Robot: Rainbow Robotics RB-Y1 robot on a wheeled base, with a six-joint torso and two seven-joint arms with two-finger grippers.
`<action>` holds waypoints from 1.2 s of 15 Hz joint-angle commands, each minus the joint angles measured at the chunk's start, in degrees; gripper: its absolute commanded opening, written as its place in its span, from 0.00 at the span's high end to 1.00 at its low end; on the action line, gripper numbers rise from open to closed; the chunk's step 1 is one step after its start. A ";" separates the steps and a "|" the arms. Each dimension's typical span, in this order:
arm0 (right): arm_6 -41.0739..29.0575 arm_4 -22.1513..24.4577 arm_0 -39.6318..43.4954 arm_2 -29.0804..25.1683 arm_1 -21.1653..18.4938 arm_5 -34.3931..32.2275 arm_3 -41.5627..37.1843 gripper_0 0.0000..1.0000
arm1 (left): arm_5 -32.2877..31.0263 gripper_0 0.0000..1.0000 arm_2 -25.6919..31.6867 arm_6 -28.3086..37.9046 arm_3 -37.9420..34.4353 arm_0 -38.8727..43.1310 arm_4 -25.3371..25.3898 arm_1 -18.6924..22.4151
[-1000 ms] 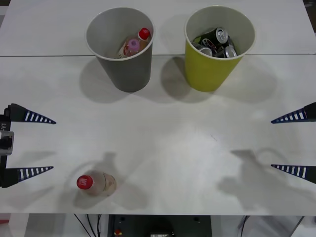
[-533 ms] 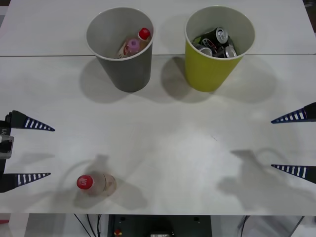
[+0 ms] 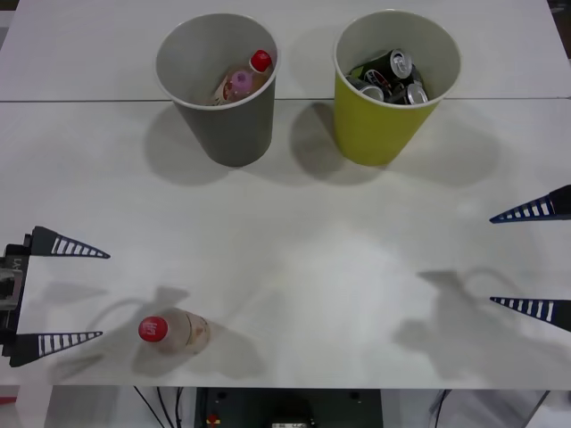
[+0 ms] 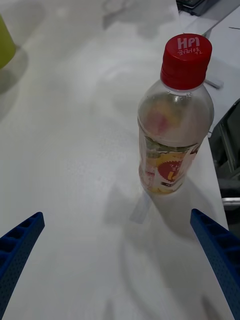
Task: Put the can into the green bin and the plastic bottle into the gray bin
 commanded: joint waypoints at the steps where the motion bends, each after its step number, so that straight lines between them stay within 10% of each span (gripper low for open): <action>1: 0.00 0.00 0.00 0.00 0.00 0.00 -0.01 0.00 | -0.01 0.00 -4.71 -6.29 4.70 -1.04 5.58 -0.01; 9: 0.00 0.00 0.00 0.00 0.00 0.00 -0.01 0.00 | -6.25 0.00 -19.30 -18.07 18.94 -7.28 21.14 -2.82; 18: 0.00 0.00 0.00 0.00 0.00 0.00 -0.01 0.00 | -8.00 0.00 -21.67 -20.61 23.86 -8.51 21.49 -11.17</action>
